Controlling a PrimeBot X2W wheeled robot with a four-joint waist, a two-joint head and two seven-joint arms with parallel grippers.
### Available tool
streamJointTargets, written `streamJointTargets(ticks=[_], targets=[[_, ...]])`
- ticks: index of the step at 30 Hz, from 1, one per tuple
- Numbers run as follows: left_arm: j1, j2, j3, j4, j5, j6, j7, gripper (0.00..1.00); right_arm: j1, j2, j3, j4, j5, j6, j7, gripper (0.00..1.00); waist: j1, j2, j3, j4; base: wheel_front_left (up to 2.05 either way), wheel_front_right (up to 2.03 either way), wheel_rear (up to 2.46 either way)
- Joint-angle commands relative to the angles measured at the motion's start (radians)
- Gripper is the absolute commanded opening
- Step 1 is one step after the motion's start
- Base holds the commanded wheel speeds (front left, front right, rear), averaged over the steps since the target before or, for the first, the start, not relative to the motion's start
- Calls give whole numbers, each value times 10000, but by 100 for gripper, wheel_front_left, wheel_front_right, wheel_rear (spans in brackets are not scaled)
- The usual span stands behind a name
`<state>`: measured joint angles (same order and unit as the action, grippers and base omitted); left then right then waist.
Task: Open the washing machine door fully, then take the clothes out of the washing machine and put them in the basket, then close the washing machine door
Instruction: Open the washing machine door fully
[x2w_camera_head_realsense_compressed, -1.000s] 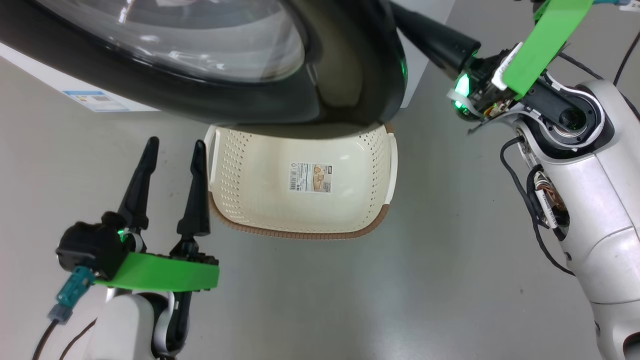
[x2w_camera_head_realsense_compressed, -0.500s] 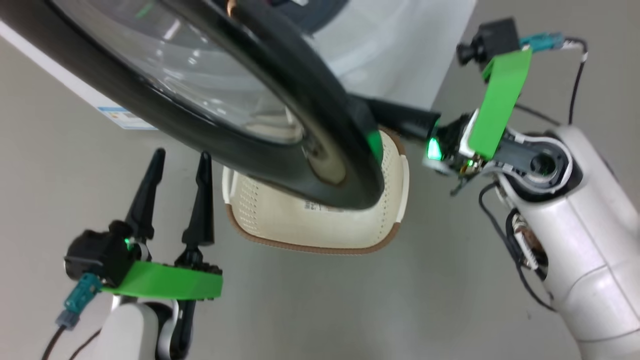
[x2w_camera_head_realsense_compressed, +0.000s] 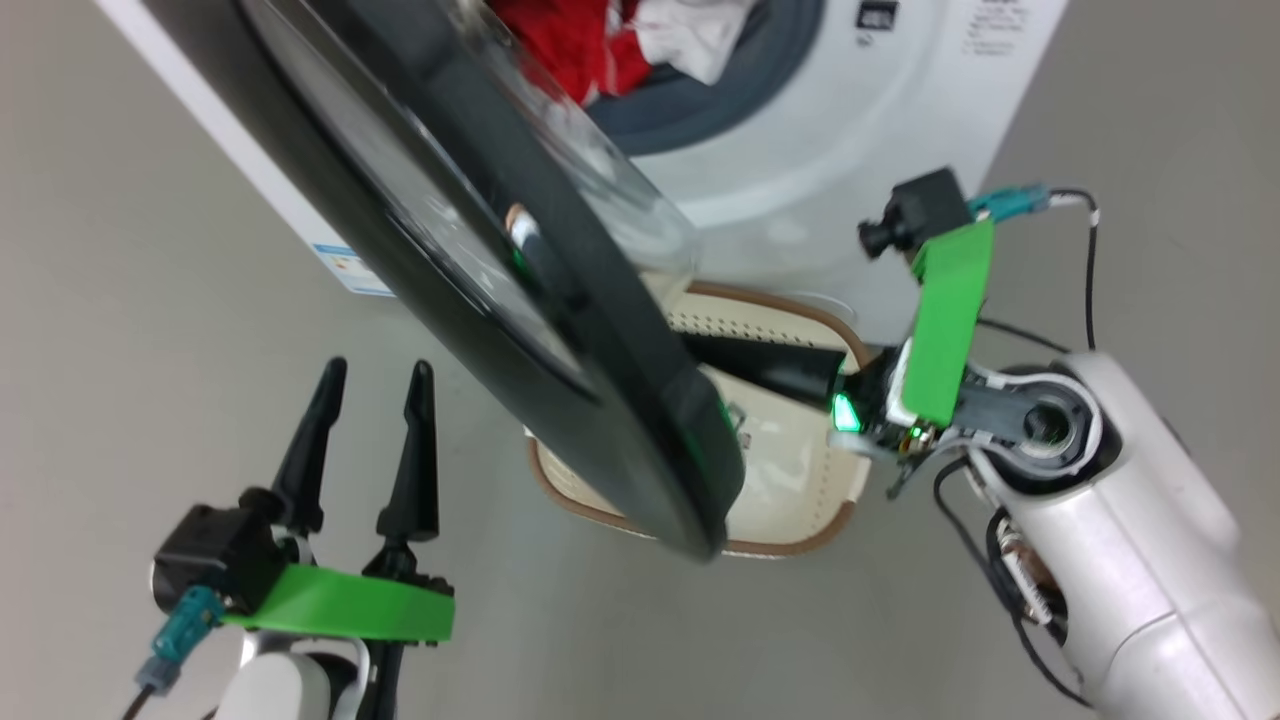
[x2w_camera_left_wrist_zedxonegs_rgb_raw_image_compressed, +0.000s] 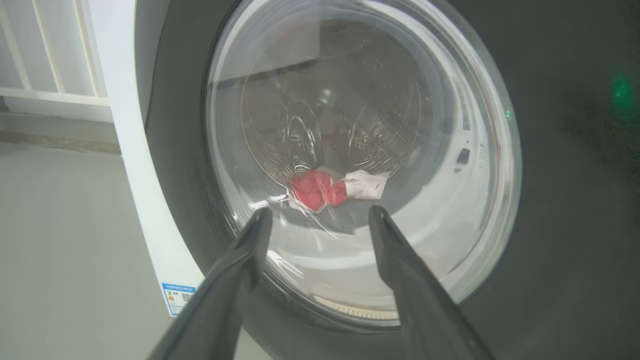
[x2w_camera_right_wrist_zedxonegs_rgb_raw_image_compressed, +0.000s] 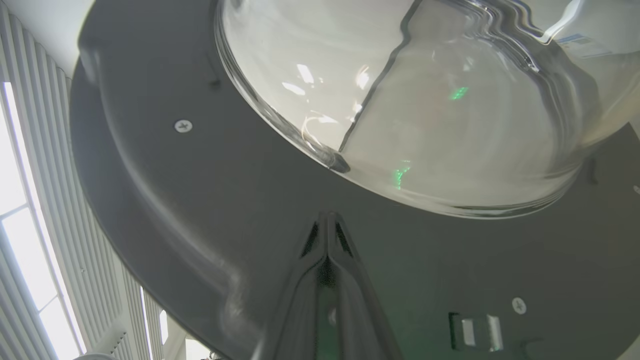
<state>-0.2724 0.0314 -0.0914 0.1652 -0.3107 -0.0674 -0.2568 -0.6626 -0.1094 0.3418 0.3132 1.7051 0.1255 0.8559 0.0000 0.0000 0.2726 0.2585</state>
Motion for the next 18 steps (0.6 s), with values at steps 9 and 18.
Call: streamJointTargets(ticks=[9, 18], targets=[[461, 189, 260, -101, -65, 144, -49, 100, 693, 459, 439, -247, -261, 52, 346, 0, 0, 0, -899, 1106, 0, 0, 0], [788, 189, 235, -9, -96, 186, -49, 100, 1056, 561, 795, -116, -387, 52, 296, 0, 0, 0, -1352, 1963, 0, 0, 0]])
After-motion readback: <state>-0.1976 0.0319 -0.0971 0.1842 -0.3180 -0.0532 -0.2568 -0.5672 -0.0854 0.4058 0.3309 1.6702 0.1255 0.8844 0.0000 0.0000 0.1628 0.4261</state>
